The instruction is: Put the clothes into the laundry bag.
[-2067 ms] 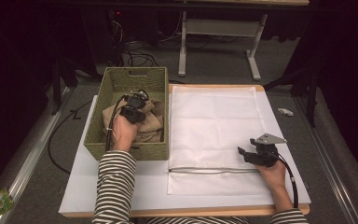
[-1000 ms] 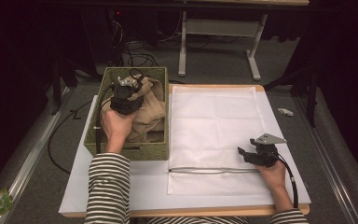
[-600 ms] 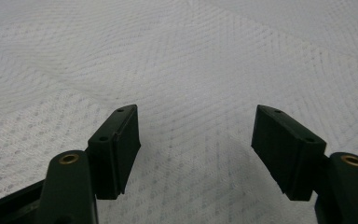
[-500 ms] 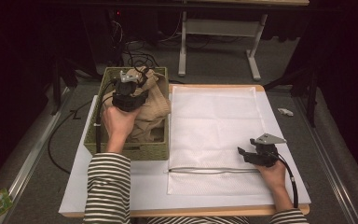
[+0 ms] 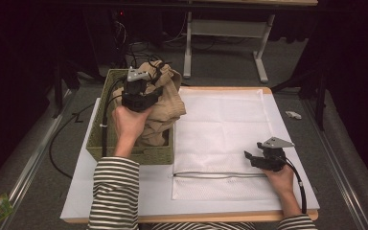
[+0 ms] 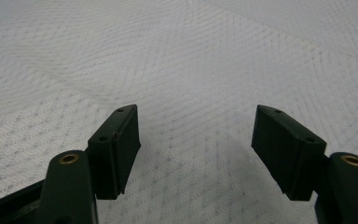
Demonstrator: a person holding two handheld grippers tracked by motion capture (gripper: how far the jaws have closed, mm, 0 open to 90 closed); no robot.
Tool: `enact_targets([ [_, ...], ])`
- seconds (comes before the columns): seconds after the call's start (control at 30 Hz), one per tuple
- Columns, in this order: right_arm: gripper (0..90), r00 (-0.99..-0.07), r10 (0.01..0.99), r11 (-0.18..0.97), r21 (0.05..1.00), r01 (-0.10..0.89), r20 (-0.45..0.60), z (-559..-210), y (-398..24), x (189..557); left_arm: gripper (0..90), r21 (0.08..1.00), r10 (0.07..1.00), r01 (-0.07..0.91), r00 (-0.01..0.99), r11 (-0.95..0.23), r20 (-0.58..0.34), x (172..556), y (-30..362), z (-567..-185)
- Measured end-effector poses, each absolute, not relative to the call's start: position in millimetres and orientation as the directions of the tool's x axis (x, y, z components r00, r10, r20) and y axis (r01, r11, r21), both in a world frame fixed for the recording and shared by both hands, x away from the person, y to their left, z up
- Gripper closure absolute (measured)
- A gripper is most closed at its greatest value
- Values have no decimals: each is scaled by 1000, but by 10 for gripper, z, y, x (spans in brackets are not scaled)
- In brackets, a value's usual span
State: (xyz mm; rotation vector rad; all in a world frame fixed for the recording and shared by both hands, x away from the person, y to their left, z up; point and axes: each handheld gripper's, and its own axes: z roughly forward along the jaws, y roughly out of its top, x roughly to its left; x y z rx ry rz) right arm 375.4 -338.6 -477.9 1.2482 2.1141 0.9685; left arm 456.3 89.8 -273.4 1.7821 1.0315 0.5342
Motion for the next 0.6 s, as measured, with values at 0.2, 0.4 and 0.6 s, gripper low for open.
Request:
enact_targets([
  [0.2,324,-456,888,326,779,536,-58,-4778,-3385,3754,774,915,820,378,562,-139,-107,4530,832,-2569],
  [0.4,324,-457,888,328,778,536,-59,-4777,-3386,3754,775,932,777,344,616,-118,-129,4476,669,-2399],
  [0.6,323,-458,887,329,780,532,-62,-4776,-3389,3754,774,938,743,315,661,-145,-107,4445,398,-2349],
])
